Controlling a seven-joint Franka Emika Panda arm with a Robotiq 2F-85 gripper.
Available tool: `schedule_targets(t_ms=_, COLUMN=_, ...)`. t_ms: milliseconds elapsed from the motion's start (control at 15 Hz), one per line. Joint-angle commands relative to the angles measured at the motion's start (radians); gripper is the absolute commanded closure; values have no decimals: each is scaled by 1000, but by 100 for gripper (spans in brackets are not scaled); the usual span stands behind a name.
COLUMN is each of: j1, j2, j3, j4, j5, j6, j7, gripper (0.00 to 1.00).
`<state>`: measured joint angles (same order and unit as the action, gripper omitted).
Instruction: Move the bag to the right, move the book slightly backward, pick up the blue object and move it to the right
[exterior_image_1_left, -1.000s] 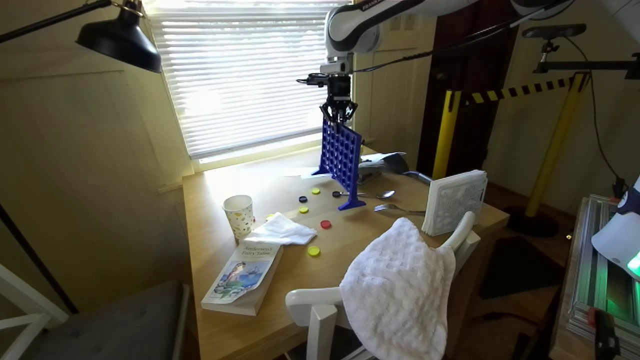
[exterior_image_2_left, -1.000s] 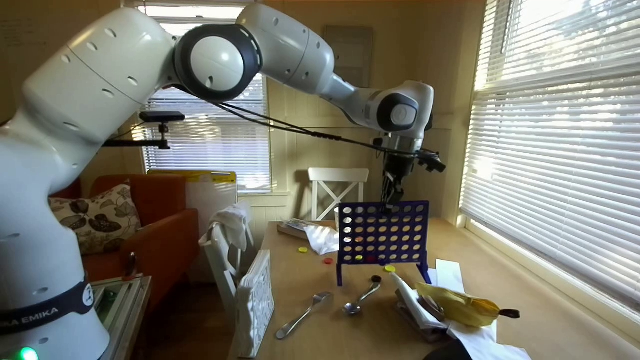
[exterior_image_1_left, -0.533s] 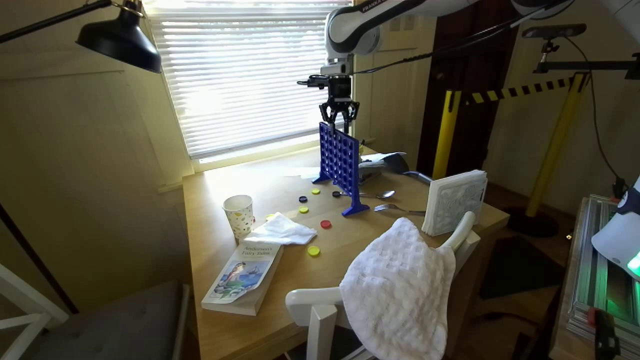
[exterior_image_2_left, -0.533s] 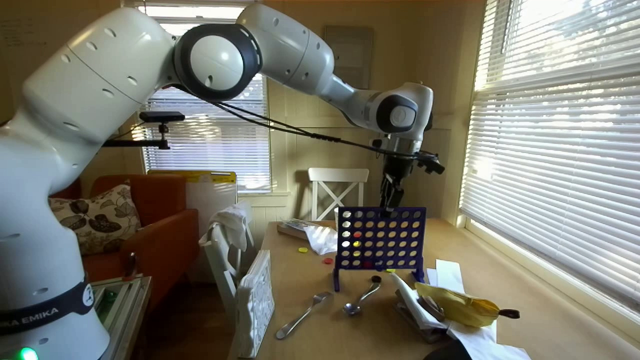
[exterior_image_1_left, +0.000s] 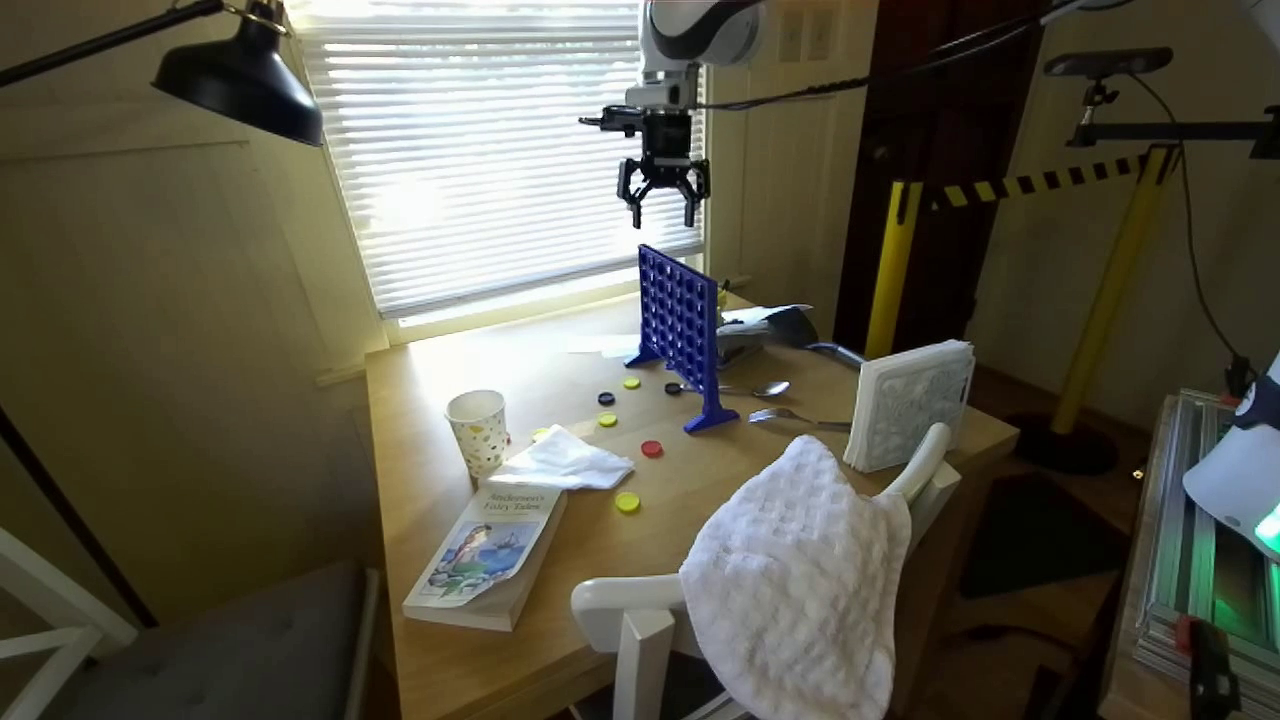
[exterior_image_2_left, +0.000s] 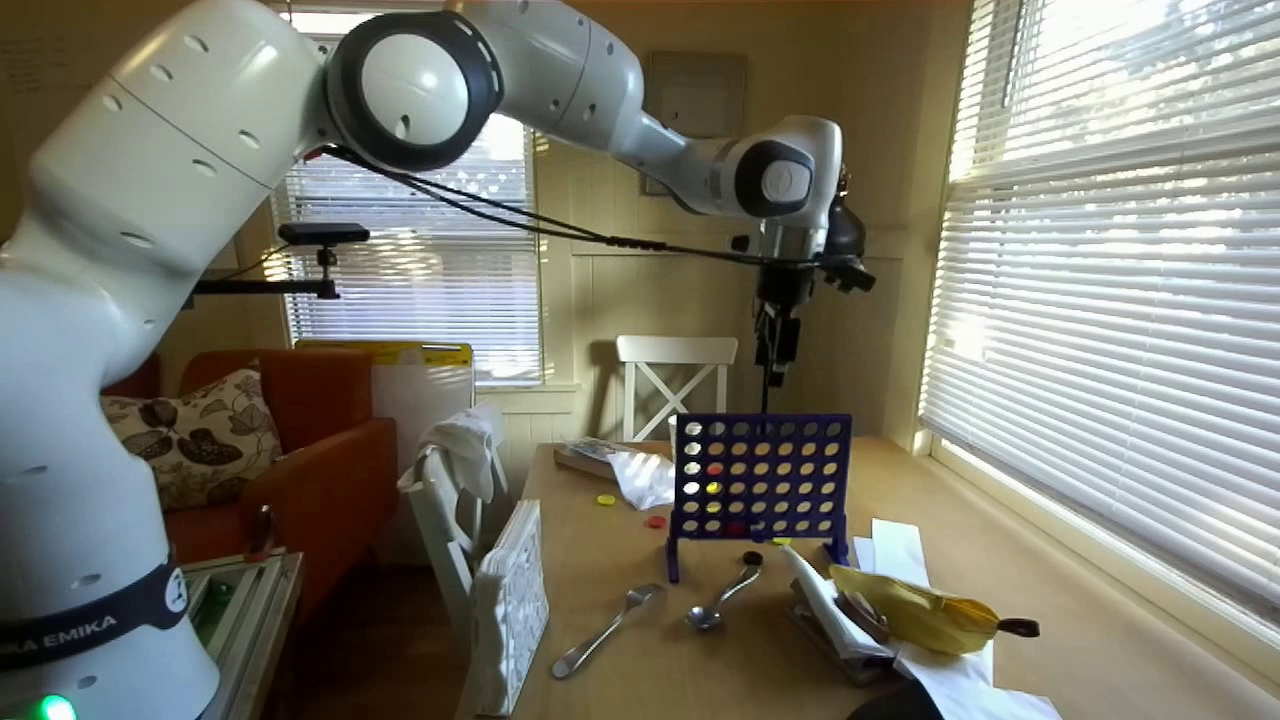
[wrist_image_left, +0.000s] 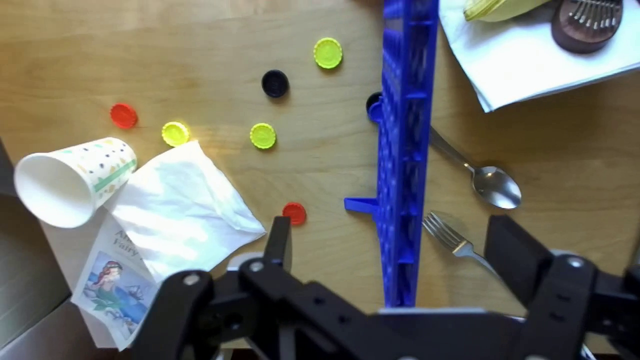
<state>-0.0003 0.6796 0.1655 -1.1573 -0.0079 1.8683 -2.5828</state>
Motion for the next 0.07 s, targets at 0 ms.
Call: schedule_targets(t_ms=0, j1=21, j2=-22, j3=-8, j4=4, j5=1, j6=1, j7=21, gripper=0)
